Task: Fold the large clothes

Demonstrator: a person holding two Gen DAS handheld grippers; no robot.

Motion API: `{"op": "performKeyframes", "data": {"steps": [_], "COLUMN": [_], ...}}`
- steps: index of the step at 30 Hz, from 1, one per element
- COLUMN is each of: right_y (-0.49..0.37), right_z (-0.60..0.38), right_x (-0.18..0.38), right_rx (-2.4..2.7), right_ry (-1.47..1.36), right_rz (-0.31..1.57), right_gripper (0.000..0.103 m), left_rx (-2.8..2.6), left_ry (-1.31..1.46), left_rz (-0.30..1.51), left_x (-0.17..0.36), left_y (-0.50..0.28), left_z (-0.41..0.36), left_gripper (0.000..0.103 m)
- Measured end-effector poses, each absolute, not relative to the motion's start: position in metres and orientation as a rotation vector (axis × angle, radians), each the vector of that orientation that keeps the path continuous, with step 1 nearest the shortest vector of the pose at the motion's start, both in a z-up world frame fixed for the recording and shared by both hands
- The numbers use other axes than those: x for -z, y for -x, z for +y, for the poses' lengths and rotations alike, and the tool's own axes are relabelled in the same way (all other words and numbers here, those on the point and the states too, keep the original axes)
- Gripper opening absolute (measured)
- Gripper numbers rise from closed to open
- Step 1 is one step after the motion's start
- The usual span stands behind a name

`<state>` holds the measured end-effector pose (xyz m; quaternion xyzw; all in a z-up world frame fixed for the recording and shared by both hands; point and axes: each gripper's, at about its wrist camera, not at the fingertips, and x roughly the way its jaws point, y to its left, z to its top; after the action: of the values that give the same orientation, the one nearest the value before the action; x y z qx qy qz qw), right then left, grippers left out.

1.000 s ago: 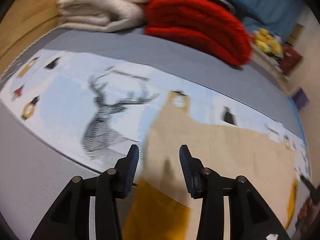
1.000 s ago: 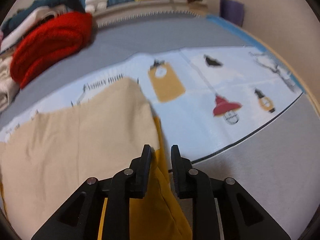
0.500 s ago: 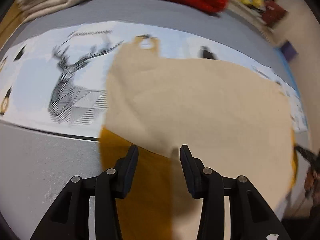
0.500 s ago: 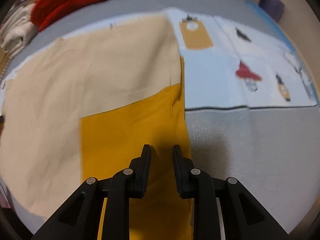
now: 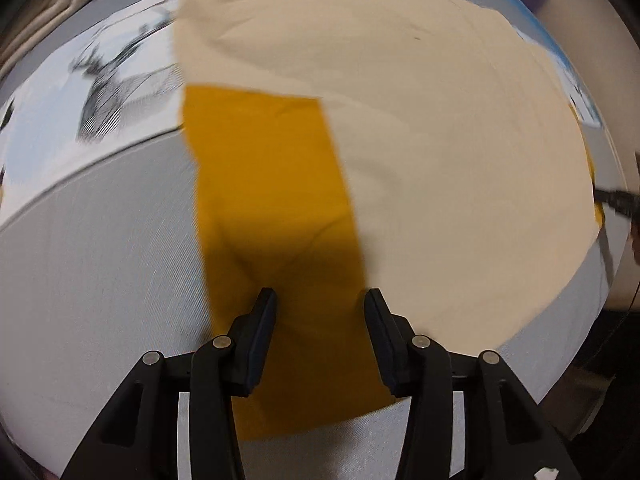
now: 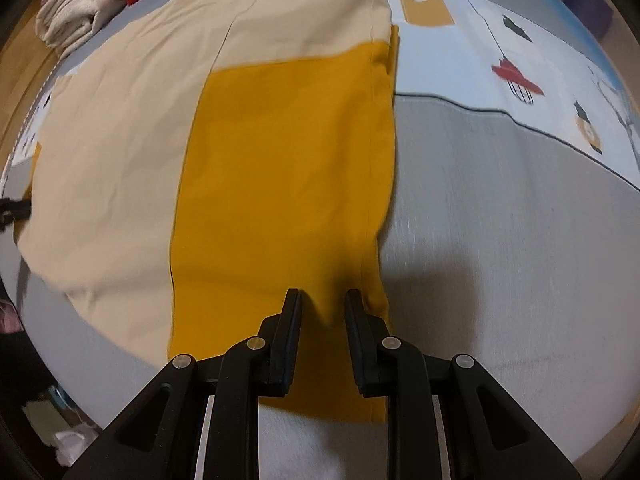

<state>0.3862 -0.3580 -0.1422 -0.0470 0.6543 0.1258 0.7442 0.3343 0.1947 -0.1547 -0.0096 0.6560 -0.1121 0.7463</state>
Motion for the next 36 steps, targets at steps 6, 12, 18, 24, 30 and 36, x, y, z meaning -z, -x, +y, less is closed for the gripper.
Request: {"op": "performKeyframes", "data": {"steps": [6, 12, 18, 24, 30, 36], "right_y": [-0.371, -0.354, -0.306, -0.290, -0.293, -0.307], "right_z": [-0.365, -0.364, -0.323, -0.252, -0.194, -0.168], "right_x": [0.143, 0.057, -0.028, -0.007, 0.025, 0.056], "right_rx": [-0.188, -0.017, -0.091, -0.156, -0.222, -0.249], "right_ry": [0.148, 0.193, 0.046, 0.055, 0.146, 0.125], "right_rz": [1.452, 1.225, 0.870, 0.889, 0.940, 1.041], "right_gripper": [0.024, 0.024, 0.025, 0.025, 0.025, 0.025], "left_rx": [0.079, -0.003, -0.061, -0.115, -0.171, -0.186], "left_ry": [-0.095, -0.082, 0.053, 0.158, 0.225, 0.266], "left_rz": [1.435, 1.203, 1.022, 1.044, 1.075, 1.107], "left_x": [0.153, 0.066, 0.040, 0.049, 0.060, 0.069], "left_y": [-0.298, -0.254, -0.217, -0.230, -0.241, -0.243], "left_z": [0.183, 0.153, 0.132, 0.122, 0.125, 0.133], "left_gripper": [0.042, 0.038, 0.041, 0.038, 0.034, 0.034]}}
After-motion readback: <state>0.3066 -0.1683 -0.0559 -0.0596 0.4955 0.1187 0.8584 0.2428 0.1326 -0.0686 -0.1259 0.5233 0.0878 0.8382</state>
